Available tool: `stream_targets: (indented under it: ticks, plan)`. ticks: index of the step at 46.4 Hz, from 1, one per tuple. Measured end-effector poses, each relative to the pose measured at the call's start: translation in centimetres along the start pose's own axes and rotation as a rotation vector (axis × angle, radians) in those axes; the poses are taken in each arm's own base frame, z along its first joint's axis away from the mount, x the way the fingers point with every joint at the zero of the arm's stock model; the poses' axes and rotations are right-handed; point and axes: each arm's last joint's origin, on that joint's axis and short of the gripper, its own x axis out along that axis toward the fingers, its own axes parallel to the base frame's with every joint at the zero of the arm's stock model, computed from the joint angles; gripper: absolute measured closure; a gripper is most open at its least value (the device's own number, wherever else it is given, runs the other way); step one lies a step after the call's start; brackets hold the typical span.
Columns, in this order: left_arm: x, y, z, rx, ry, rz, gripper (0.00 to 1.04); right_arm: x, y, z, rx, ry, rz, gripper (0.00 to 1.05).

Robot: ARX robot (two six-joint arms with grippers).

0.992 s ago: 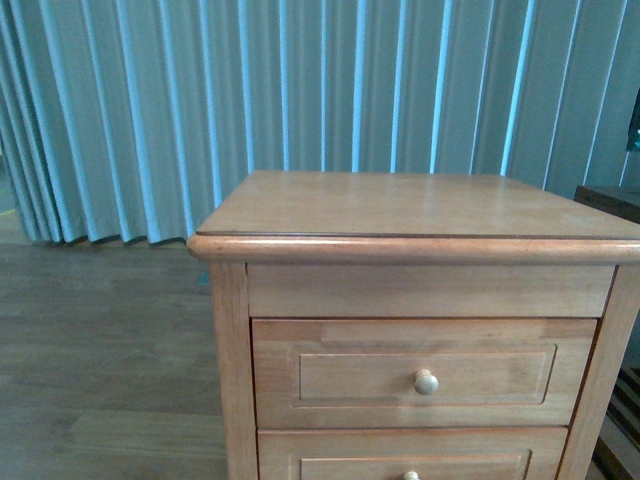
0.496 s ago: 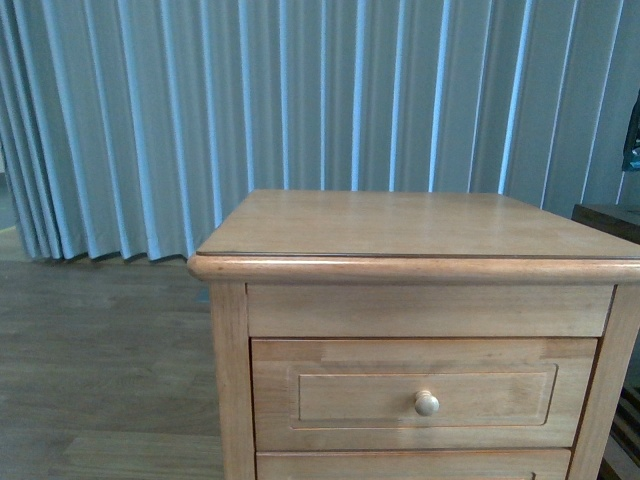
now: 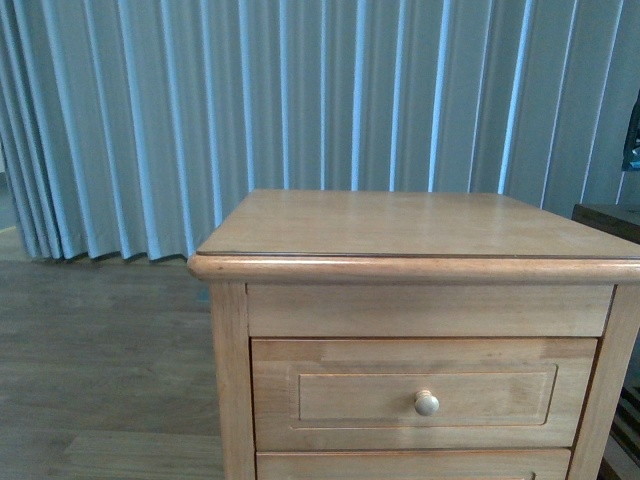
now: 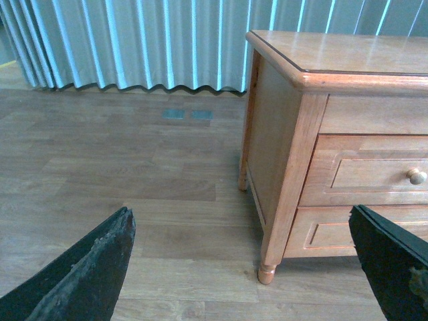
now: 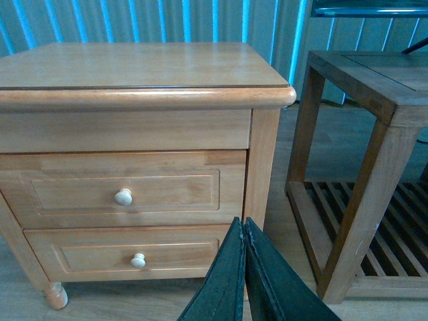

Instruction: Put charger into drawer

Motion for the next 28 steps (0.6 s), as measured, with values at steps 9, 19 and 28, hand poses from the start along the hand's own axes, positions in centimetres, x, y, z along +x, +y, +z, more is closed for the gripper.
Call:
stream_targets:
  ticks: [9, 19, 28]
  plan:
    - [0.0, 0.0, 0.0, 0.0, 0.0, 0.0, 0.06, -0.7, 0.0, -0.7, 0.0, -0.011, 0.001, 1.03]
    - [0.0, 0.0, 0.0, 0.0, 0.0, 0.0, 0.06, -1.5, 0.0, -0.6, 0.0, -0.013, 0.001, 1.03]
    - [0.0, 0.0, 0.0, 0.0, 0.0, 0.0, 0.06, -2.0, 0.0, -0.7, 0.0, -0.013, 0.001, 1.03]
